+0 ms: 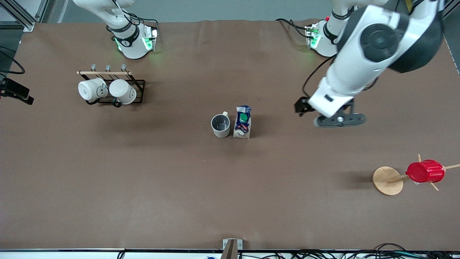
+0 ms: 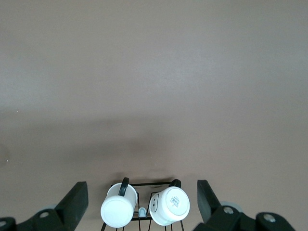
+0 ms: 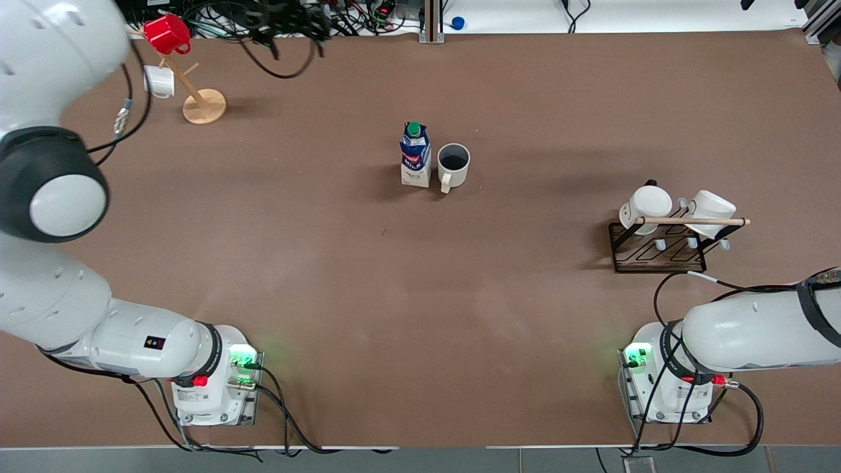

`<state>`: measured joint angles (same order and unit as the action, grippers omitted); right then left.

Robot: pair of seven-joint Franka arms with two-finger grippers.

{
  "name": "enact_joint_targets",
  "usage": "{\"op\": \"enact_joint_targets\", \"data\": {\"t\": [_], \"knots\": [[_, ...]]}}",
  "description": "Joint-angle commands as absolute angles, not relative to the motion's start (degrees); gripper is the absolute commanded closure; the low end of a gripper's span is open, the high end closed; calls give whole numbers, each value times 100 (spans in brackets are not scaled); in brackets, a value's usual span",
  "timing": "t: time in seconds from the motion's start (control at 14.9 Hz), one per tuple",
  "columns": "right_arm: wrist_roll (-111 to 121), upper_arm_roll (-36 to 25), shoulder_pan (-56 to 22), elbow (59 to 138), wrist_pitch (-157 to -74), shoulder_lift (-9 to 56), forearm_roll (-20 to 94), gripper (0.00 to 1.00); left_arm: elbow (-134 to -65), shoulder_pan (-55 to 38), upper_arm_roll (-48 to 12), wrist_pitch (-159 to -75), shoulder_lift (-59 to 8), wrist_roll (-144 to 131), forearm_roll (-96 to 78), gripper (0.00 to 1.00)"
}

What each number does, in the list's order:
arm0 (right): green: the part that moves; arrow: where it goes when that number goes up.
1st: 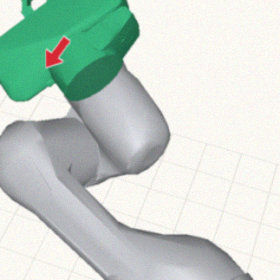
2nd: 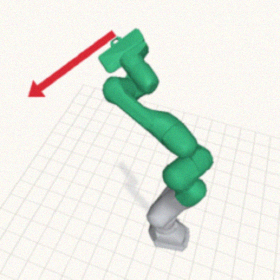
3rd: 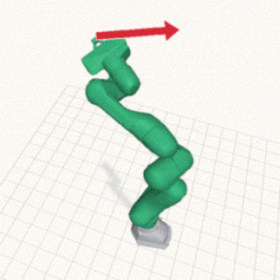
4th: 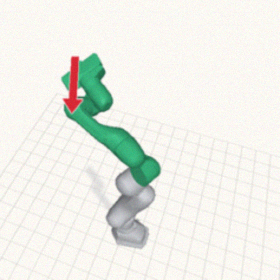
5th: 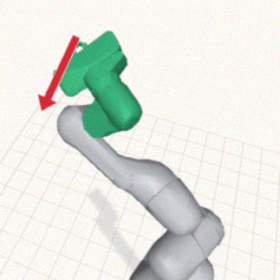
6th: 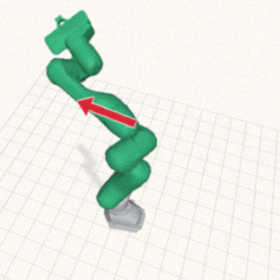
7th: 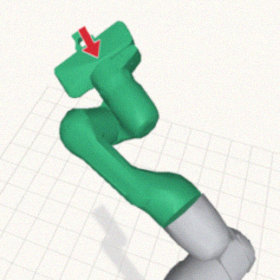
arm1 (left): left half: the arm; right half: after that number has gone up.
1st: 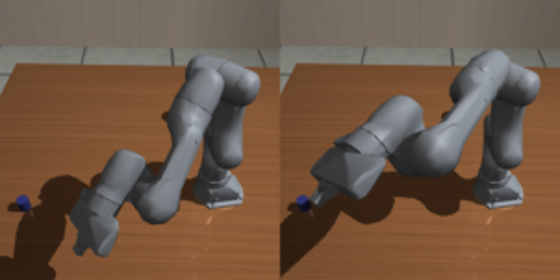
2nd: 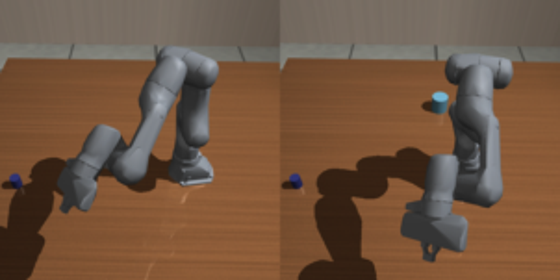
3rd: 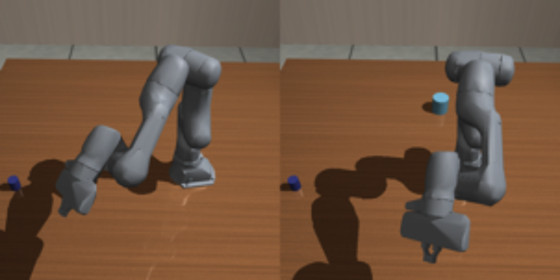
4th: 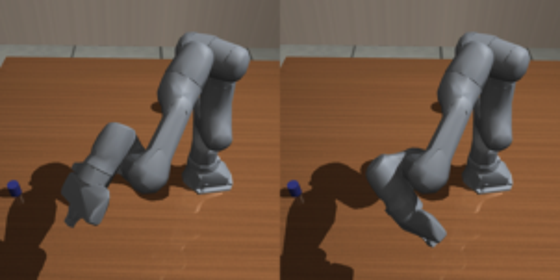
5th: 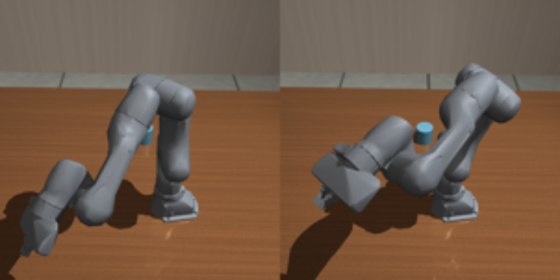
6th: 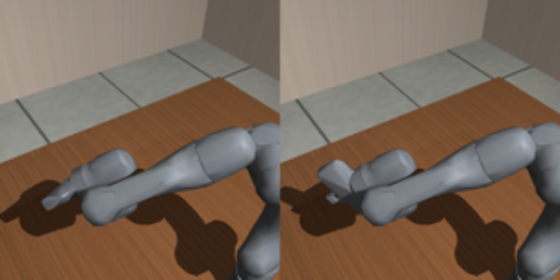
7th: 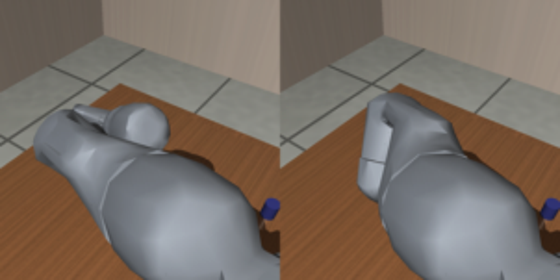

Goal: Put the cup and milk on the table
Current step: 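Open the left gripper and lift it away from the milk carton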

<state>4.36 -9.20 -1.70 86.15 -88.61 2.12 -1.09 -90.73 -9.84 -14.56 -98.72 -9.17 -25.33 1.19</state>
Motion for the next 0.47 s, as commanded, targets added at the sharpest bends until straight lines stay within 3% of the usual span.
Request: {"op": "enact_joint_targets", "data": {"t": [0.0, 0.4], "knots": [[360, -870, -88, 8578, -8824, 229, 0, 0, -9404, -529, -1485, -9888, -396, -1926, -78, 0], [360, -870, -88, 8578, -8833, 229, 0, 0, -9263, -299, -1415, -9765, -177, -1855, -141, 0]]}}
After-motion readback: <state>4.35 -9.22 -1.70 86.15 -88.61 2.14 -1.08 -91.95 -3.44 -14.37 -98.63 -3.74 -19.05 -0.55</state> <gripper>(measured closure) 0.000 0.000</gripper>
